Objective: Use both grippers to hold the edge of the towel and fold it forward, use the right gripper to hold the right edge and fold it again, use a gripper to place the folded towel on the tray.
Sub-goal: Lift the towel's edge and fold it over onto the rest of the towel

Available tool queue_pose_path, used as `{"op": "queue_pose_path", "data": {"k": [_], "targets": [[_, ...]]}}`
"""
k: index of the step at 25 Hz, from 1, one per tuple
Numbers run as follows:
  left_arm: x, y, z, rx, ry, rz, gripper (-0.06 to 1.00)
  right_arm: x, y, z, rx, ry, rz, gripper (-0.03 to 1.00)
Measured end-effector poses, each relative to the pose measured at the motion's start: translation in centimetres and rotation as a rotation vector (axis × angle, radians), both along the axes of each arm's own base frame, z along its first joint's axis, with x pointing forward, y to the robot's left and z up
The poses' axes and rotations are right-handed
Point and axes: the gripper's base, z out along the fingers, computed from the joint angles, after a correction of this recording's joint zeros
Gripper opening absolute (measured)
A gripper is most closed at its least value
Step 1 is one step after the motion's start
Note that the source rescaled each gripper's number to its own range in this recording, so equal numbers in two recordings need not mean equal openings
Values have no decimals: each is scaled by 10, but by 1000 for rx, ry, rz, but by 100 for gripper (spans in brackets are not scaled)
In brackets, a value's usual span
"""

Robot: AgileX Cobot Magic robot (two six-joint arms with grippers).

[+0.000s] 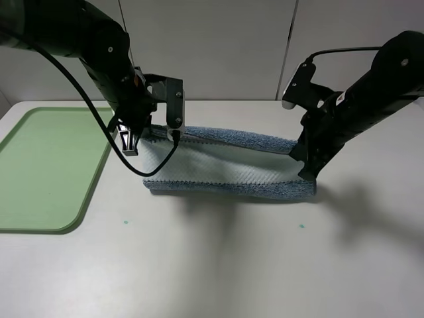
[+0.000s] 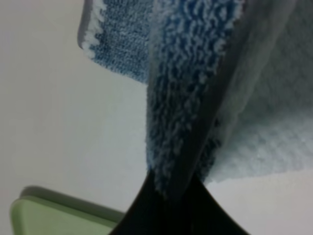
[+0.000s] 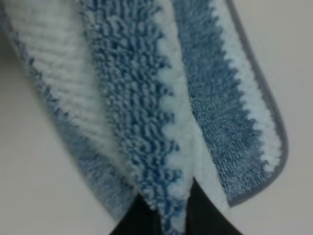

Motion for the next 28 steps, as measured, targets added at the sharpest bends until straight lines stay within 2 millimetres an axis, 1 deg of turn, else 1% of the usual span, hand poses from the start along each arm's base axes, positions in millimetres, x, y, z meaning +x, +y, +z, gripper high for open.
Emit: {"op": "queue_pose_path", "data": {"k": [3,5,8,11,13,15,19,21,25,28], "targets": [[1,-1,0,-1,-10,-14,0,3,1,-7,-5,2,-2,0],[2,0,0,-6,-18,-16,0,6,2,-8,-7,2,-1,0],[5,2,0,-8,-27,-16,0,15,5,-3,-1,-8,-1,0],[8,4,-1,-10,-37,-16,0,23,8,6,9,-30,1,0],[10,4,-5,-4,-31,-15,0,27,9,12,16,-46,2,0],[14,2,-13,10,-11,-12,0,30,10,15,18,-57,3,0],[21,-2,-29,25,14,-12,0,30,9,14,12,-58,5,0],[24,-4,-30,21,11,-13,0,32,5,13,10,-54,-8,0],[31,-8,-25,-14,-29,-21,0,40,-11,5,5,-31,-66,0],[33,-13,-23,-38,-57,-44,0,44,-23,3,10,-24,-106,0]]}}
